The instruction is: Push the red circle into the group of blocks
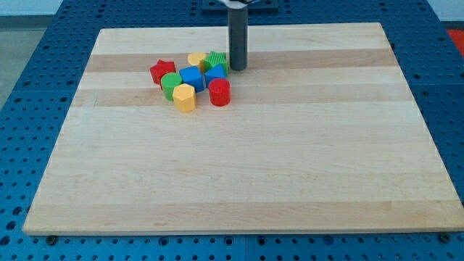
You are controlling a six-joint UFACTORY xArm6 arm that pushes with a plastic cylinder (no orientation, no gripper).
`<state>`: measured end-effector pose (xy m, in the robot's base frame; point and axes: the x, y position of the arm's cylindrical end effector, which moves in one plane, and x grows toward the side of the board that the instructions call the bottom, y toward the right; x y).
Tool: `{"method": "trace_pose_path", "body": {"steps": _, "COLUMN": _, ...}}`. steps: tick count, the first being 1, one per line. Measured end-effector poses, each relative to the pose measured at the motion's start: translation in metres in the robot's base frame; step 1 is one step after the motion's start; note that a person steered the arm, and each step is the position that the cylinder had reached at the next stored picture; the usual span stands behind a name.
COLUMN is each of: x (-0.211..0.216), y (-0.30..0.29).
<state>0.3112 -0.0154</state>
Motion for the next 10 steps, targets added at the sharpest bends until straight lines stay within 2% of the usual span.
{"method": "trace_pose_path", "body": {"steps": 3, "x": 0.006, "y": -0.024}}
{"method": "trace_pose_path", "body": {"steps": 4, "x": 0.004, "y": -0.015}}
{"method": "trace_pose_path", "body": {"steps": 6, "x": -0.03, "y": -0.015}}
{"method": "trace_pose_path", "body": {"steps": 7, "x": -0.031, "y": 0.009}}
{"method": "trace_pose_path", "body": {"steps": 8, "x": -0.013, "y": 0.037}}
{"method": "trace_pose_path", "body": {"steps": 10, "x": 0.044, "y": 0.037}}
